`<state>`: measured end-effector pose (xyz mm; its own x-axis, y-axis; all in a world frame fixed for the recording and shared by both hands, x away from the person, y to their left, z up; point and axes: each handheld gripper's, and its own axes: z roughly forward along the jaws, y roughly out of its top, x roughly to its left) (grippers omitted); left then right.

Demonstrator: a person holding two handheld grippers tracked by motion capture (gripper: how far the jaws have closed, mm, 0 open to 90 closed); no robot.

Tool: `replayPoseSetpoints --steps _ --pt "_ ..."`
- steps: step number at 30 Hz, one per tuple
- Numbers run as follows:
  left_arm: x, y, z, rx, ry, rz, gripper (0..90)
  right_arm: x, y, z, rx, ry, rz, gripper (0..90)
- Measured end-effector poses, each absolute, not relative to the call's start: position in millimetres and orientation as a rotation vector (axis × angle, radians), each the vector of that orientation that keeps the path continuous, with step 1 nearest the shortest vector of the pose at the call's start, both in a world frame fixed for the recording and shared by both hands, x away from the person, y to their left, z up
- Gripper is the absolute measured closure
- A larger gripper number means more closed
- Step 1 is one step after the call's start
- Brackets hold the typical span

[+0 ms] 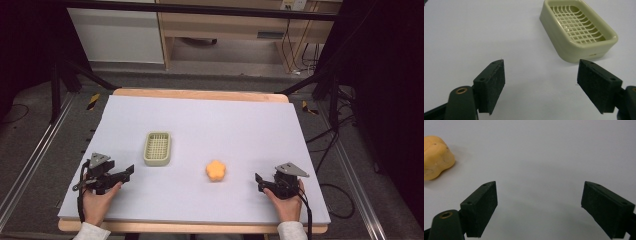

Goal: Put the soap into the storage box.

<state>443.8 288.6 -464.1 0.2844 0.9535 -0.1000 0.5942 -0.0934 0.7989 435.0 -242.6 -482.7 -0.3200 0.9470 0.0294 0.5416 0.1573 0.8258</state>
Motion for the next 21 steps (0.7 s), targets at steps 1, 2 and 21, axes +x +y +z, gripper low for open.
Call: replayPoseSetpoints --steps 1,2,21 --pt "443.0 287.3 -463.7 1.793 1.397 0.593 22.6 434.9 -242.6 -482.8 1.405 1.932 1.048 13.7" --pt "442.3 286.2 -463.1 1.804 1.388 0.597 23.1 434.5 -242.8 -482.9 1.402 1.931 1.05 13.7" --pt "440.7 258.7 -461.0 1.891 1.286 0.528 26.9 434.9 -243.3 -485.9 1.409 1.918 1.052 12.9"
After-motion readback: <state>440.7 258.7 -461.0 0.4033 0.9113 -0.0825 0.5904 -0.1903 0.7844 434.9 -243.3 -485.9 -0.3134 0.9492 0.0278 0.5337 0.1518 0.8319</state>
